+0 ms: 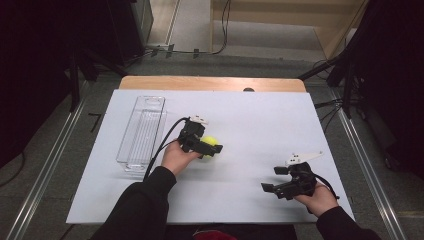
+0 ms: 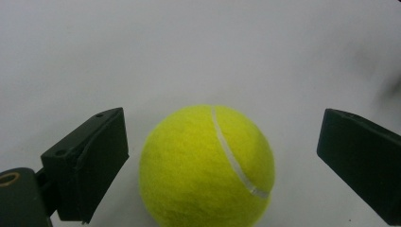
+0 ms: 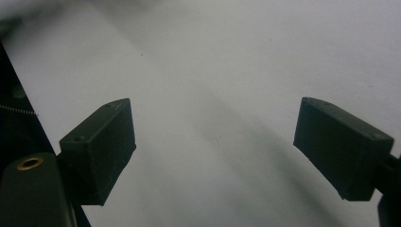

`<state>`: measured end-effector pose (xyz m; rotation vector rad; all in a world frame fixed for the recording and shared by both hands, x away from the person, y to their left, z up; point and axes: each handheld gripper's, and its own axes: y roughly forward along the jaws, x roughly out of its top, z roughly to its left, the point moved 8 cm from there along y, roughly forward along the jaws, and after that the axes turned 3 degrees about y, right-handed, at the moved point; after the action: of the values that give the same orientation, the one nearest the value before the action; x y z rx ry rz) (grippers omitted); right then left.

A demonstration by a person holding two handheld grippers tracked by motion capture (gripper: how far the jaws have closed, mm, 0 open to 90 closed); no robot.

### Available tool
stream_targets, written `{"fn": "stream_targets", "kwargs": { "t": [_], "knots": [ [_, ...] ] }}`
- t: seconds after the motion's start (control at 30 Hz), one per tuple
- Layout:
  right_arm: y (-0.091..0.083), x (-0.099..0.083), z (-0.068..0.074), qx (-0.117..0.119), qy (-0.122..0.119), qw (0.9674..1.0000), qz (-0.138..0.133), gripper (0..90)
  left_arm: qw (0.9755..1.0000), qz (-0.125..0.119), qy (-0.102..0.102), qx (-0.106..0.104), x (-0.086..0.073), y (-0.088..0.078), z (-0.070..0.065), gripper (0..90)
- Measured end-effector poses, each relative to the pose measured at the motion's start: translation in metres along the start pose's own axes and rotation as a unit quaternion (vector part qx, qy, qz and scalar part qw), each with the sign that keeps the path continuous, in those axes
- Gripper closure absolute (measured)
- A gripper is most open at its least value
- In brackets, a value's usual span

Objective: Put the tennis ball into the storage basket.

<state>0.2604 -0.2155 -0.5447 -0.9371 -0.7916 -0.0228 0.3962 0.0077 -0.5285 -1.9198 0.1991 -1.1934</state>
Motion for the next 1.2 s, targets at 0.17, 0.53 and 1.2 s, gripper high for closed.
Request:
{"fn": "stream_targets", "kwargs": {
  "t": [0.17,0.53,1.2],
  "knots": [
    [0.0,0.0,0.0,0.0,0.0,1.0,0.0,11.4,1.0,0.004,-0.005,-0.001,-0.005,0.004,0.002,3.5],
    [-0.001,-0.001,0.0,0.001,-0.001,1.0,0.001,11.4,0.9999,0.015,0.001,0.006,-0.013,0.012,0.003,3.5],
    [-0.001,-0.002,0.0,0.001,-0.005,1.0,0.005,11.5,0.9983,0.037,0.017,0.043,-0.028,0.02,0.011,7.4]
  ]
}}
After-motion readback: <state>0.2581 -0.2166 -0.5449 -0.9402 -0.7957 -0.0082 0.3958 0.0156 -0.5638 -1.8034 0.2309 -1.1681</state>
